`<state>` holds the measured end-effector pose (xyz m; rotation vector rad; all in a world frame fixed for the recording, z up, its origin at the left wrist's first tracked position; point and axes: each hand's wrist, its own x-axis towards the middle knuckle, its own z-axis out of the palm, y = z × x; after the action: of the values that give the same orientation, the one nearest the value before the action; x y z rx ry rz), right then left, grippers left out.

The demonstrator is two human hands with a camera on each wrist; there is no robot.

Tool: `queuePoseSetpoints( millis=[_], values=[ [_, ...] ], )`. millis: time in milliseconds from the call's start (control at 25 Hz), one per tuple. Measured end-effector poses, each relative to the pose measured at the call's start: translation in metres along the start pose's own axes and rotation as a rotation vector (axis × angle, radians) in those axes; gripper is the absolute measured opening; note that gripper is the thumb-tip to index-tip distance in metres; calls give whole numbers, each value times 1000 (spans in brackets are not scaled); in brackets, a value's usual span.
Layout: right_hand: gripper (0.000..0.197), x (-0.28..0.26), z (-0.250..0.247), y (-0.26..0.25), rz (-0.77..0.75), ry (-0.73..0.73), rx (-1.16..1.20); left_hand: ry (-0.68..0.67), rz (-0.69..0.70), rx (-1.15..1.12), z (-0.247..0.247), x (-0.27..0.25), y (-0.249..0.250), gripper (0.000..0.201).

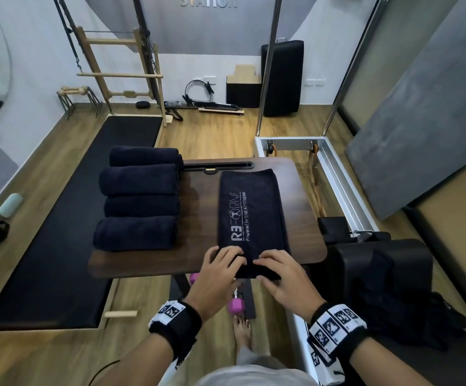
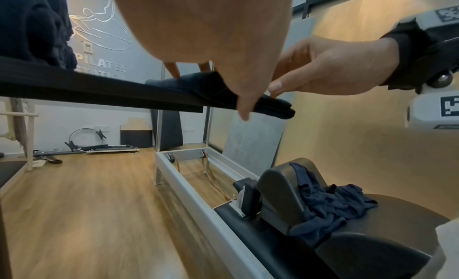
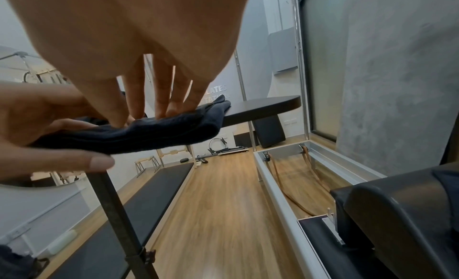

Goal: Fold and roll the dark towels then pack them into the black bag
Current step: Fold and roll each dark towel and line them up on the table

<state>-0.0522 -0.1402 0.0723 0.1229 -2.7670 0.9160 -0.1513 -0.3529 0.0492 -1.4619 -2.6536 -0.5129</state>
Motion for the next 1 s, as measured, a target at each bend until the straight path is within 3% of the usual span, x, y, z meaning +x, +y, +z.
queuePoseSetpoints(
  millis=[160, 320, 480, 600, 720, 760, 840, 880, 1000],
  values=[
    [55, -8, -2, -2, 3, -98, -149, 55, -8, 28, -10, -4, -3, 38],
    [72, -13, -2, -2, -42, -50, -366, 72, -71, 32, -19, 0, -2, 24],
    [65, -8, -6, 6, -31, 27, -272, 47, -208, -78, -21, 16, -8, 16],
    [37, 5, -15, 11, 106, 74, -76, 17, -290, -221, -22, 26, -15, 12],
    [12, 13, -14, 13, 19, 131, -69, -2, -393, -308, -24, 35, -22, 10],
    [20, 13, -14, 13, 5, 120, -84, -19, -428, -322, -25, 40, -23, 11],
    [53, 7, -15, 16, -16, 32, -200, -55, -463, -337, -26, 48, -23, 12],
    [57, 4, -15, 20, -34, 15, -284, -68, -468, -341, -27, 51, -22, 11],
    [39, 1, -19, 29, -112, 68, -389, -100, -489, -351, -28, 59, -20, 11]
  ],
)
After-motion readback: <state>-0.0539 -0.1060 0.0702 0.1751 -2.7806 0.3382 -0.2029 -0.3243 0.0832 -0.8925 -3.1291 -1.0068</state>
